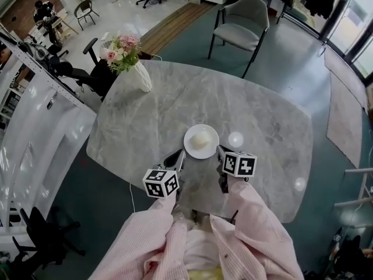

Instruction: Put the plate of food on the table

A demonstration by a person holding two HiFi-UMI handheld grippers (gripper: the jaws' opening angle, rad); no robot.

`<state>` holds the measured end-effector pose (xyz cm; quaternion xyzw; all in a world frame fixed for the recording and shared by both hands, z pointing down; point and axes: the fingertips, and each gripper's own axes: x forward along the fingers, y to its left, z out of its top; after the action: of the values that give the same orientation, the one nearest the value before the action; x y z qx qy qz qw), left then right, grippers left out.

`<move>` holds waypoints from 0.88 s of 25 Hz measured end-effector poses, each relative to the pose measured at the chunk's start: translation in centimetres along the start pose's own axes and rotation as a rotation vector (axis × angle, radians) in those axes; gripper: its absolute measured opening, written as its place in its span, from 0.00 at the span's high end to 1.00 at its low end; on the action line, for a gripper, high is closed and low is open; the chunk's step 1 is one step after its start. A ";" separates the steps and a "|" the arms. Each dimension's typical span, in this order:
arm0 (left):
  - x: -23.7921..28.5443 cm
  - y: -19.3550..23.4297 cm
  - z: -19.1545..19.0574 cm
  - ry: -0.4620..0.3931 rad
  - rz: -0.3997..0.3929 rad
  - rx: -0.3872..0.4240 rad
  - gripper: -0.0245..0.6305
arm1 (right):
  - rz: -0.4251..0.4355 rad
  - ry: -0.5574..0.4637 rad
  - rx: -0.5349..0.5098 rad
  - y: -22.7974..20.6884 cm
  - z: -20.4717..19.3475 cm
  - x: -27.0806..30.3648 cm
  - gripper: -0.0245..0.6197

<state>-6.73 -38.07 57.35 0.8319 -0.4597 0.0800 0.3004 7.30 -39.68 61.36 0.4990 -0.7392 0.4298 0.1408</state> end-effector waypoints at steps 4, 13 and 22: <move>-1.1 -1.0 2.1 -0.051 -0.013 0.052 0.97 | 0.098 -0.081 -0.069 1.9 1.8 -1.9 0.95; -3.8 -1.9 6.1 -0.169 -0.016 0.136 0.97 | 0.226 -0.291 -0.143 4.4 4.7 -6.9 0.95; -6.5 -2.6 8.9 -0.280 0.010 0.217 0.97 | 0.242 -0.482 -0.212 5.1 7.6 -11.8 0.95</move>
<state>-9.56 -37.45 46.34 0.8600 -0.4901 0.0140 0.1414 10.01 -37.65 46.82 0.4776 -0.8461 0.2331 -0.0397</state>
